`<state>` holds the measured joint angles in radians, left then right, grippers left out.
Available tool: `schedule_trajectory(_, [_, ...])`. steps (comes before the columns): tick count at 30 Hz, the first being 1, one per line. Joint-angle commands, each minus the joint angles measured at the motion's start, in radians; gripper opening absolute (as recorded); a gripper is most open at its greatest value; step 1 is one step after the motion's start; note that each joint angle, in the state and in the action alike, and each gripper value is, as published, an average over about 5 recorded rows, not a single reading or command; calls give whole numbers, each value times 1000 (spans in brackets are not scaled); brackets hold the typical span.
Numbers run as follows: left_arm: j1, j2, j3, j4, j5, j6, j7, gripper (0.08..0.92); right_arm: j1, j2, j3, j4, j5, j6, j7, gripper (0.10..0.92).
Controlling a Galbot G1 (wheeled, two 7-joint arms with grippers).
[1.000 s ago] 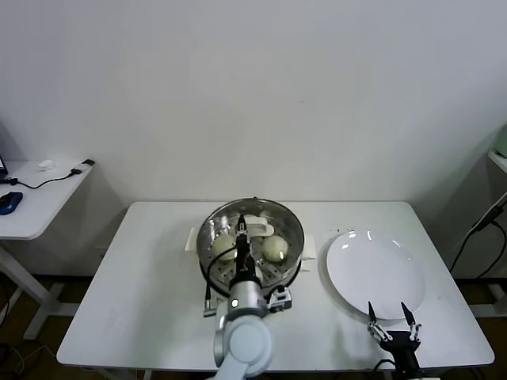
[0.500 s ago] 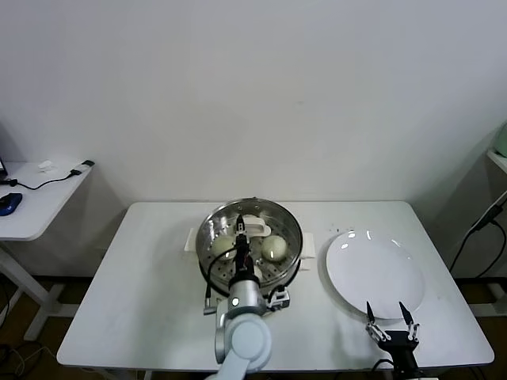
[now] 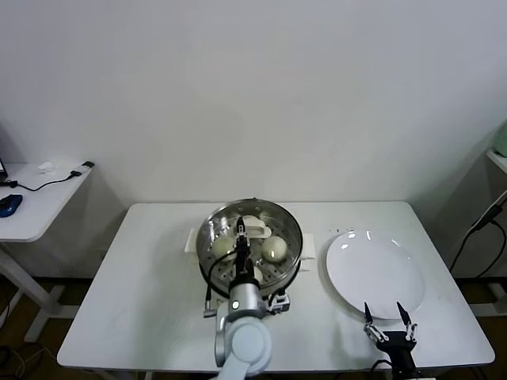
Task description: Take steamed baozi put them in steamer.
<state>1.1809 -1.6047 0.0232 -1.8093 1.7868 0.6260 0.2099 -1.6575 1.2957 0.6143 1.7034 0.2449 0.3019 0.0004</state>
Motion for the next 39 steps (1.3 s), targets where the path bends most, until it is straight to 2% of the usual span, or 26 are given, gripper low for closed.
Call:
schedule_trajectory(1, [33, 19, 14, -49, -16, -6, 12, 253, 1, -1, 0, 5, -3, -2, 2, 823])
schedule_trajectory(13, [85, 133, 31, -239, -175, -29, 19, 598, 0, 2, -9, 10, -14, -13, 1, 823])
schedule_trajectory(16, [91, 162, 17, -274, -284, -44, -28, 685, 2, 3, -13, 9, -13, -13, 2, 823])
schedule_trajectory(20, [93, 195, -38, -317, -632, -139, -175, 786, 3, 2, -23, 15, 19, -1, 7, 823])
schedule_trajectory(25, [112, 233, -195, -355, -1174, -323, -352, 821, 0, -10, -34, 24, 50, 62, -4, 823])
schedule_trajectory(28, [136, 251, -322, -388, -1459, -411, -416, 822, 0, -27, -45, 21, 56, 115, -9, 823])
schedule_trajectory(31, [177, 253, -470, -404, -1664, -518, -416, 823, -3, -47, -62, 23, 58, 139, 1, 823])
schedule_trajectory(35, [252, 262, -658, -381, -1919, -620, -351, 823, -1, -45, -65, 24, 57, 150, 8, 823])
schedule_trajectory(39, [342, 317, -751, -304, -2102, -705, -288, 823, 4, -32, -52, 19, 53, 160, 8, 823])
